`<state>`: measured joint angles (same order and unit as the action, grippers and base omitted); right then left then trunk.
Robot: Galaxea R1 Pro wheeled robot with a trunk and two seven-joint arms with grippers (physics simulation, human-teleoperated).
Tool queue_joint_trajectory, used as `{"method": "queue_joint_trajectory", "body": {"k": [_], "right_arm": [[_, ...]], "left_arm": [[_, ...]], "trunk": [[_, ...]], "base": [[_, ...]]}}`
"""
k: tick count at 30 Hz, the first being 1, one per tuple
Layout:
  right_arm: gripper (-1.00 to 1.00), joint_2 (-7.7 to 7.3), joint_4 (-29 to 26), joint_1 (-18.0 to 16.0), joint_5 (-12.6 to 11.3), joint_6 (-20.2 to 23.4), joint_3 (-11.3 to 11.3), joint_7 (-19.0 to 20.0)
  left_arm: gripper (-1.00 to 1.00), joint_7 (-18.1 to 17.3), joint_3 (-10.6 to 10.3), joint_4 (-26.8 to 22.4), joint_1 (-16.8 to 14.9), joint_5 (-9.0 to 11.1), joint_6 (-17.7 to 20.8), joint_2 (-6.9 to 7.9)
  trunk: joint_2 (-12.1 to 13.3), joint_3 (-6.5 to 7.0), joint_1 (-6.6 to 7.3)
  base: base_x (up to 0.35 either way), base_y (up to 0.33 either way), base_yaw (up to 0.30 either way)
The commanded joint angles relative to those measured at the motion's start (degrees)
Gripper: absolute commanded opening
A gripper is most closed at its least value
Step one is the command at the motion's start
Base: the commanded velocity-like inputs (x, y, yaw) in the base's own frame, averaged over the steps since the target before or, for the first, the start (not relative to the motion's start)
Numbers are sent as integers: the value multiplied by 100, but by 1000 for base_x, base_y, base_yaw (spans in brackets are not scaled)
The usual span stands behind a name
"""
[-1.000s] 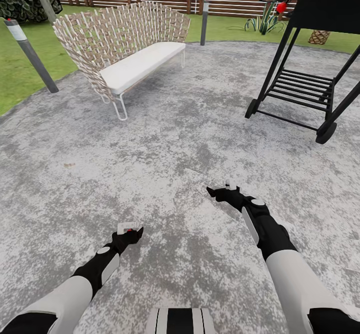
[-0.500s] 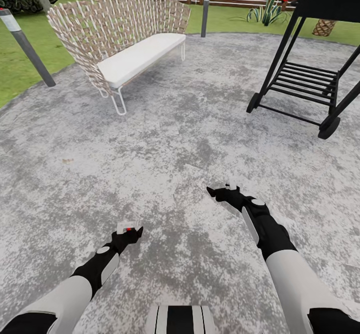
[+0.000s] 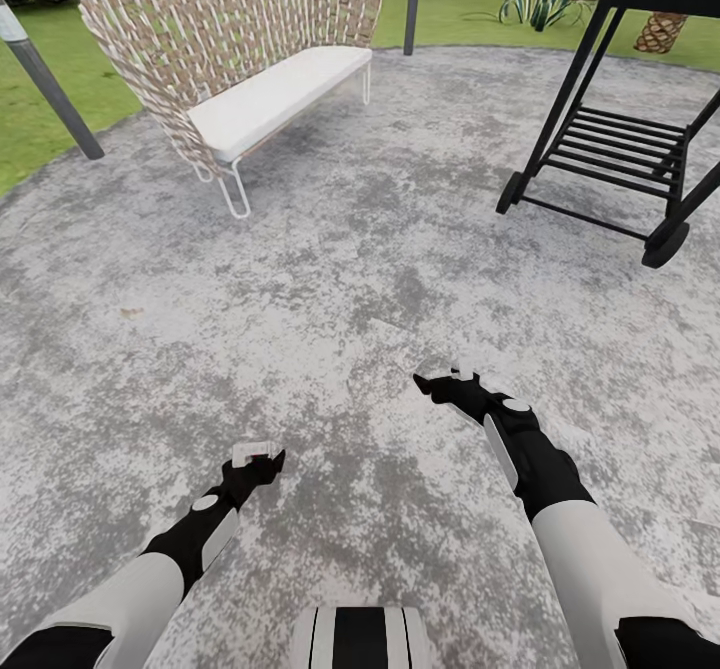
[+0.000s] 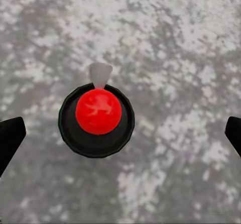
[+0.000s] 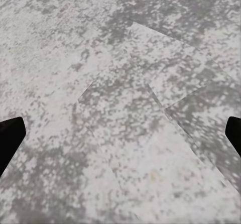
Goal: In the garden, pick up the pesticide atomizer on the floor and spray pesticide onto both trees until each tree trunk is fully covered.
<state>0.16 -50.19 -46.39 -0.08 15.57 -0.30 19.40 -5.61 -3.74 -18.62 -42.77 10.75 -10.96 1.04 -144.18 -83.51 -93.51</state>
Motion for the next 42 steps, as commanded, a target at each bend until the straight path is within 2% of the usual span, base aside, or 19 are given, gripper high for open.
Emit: {"method": "queue_joint_trajectory", "body": {"k": [1,5,13,42], "right_arm": [[100,1,-8,-1,-1,34,-5,15],[100,1,-6,-1,-1,34,-8,17],[100,1,-5,-1,-1,34,-13,18],[100,1,0,-1,-1,34,-13,19]], "left_arm": [[100,-10,-39,7,-3,59,-22,6],[100,-10,-39,7,-3,59,-28,10],[100,-10,-39,8,-3,59,-27,11],[100,7,-30,-18,-3,59,-46,-16]], "trunk": [[-1,-4,1],[-1,-6,1],[-11,-199,-17],[-11,-209,-17]], "base": [[0,0,0],[0,0,0],[0,0,0],[20,8,0]]}}
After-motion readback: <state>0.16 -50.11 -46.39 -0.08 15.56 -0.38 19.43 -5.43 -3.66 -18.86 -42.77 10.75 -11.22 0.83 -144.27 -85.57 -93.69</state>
